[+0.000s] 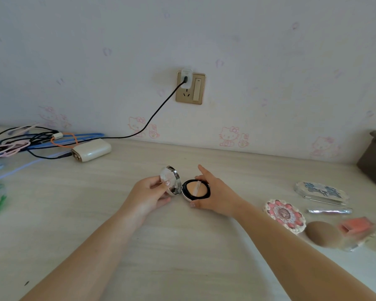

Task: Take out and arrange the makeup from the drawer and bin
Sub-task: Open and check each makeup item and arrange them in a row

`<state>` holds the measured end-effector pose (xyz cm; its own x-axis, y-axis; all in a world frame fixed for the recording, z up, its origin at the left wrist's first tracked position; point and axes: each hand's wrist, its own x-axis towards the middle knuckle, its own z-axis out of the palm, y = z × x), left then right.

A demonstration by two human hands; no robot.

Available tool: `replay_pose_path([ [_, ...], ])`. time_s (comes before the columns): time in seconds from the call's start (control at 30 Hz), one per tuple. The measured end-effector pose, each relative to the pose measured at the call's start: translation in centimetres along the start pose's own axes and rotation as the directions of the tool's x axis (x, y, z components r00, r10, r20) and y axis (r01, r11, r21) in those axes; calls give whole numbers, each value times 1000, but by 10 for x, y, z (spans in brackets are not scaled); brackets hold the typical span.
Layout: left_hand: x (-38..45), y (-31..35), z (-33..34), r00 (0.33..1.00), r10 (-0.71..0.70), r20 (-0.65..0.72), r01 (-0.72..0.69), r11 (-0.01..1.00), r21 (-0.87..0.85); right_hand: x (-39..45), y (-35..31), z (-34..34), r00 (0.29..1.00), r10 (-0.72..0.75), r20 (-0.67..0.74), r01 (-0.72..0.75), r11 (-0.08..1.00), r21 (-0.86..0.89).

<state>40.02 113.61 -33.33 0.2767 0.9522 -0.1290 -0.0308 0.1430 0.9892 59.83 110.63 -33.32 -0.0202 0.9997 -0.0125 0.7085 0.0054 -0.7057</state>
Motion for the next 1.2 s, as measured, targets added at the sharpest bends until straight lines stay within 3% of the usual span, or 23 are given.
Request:
replay_pose_path([
  [0.37, 1, 8, 3, 999, -8, -43, 4, 997, -83, -1, 4, 0, 999, -20, -26, 20, 1000, -19],
  [0.57, 0, 32, -5, 951, 212, -225, -196, 976, 94, -15, 5, -7, 991, -32, -128, 39, 998, 50],
  [0.67, -7, 51, -1, 903, 364, -227, -337, 930, 147, -33, 7, -20, 969, -83, -231, 94, 995, 37],
  [0.8, -22, 66, 28, 876, 467, -125, -440, 877, 190, -64, 9, -55, 938, -126, -322, 137, 990, 12],
  [0.97, -32, 55, 86, 903, 414, 112, -429, 872, 236, -102, 32, -105, 917, -80, -390, 32, 991, -126],
  [1.2, -29, 11, 152, 881, 158, 445, -365, 826, 430, -140, 65, -121, 977, 119, -176, -173, 925, -339],
])
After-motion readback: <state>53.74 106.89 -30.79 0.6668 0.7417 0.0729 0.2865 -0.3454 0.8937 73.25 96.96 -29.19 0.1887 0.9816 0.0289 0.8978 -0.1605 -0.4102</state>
